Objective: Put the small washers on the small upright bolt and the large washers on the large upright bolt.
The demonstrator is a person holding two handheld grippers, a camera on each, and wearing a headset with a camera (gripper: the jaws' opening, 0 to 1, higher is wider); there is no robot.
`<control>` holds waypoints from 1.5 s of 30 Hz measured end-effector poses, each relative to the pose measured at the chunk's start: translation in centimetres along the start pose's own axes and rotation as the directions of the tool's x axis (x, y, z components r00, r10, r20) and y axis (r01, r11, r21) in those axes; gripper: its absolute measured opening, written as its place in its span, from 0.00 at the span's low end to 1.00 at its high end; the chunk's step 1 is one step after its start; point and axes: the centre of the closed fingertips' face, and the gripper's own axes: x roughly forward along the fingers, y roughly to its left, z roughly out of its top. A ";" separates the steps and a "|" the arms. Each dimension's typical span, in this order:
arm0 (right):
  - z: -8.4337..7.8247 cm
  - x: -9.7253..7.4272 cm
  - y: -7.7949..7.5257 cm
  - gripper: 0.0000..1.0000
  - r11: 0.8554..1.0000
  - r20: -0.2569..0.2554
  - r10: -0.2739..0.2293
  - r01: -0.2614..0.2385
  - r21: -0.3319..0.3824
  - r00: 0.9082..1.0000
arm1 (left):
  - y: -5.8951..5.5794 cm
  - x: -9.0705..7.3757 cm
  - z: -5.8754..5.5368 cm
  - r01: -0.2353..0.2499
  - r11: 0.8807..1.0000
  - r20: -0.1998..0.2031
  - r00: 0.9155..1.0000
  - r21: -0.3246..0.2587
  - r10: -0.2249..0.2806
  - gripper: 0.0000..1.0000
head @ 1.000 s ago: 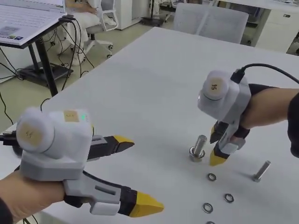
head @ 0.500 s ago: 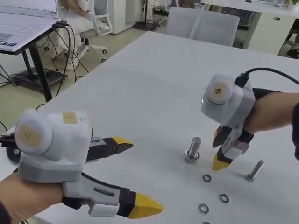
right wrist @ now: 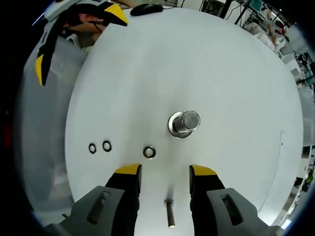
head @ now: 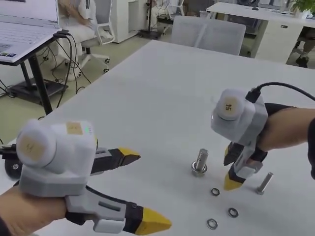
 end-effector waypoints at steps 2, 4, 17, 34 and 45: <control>0.0 0.1 0.2 0.40 1.000 0.000 0.001 -0.001 0.000 1.000 | -0.1 0.0 0.2 0.001 1.000 0.002 1.000 0.003 -0.001 0.86; 0.2 0.1 0.3 0.40 1.000 0.007 0.003 -0.003 0.002 1.000 | -0.2 -0.1 0.2 0.003 1.000 0.001 1.000 0.006 -0.003 0.86; 0.6 1.3 1.7 0.35 0.999 0.036 0.026 -0.027 0.023 0.999 | -0.3 0.0 0.4 0.007 1.000 0.005 1.000 0.015 -0.007 0.86; 0.8 2.6 2.0 0.28 0.999 0.040 0.037 -0.038 0.014 0.999 | -0.1 0.3 0.2 0.004 1.000 0.005 1.000 0.005 -0.004 0.86; 0.8 2.9 2.0 0.25 1.000 0.028 0.030 -0.030 -0.008 0.999 | -0.1 0.4 0.1 0.005 1.000 0.006 1.000 -0.001 -0.005 0.86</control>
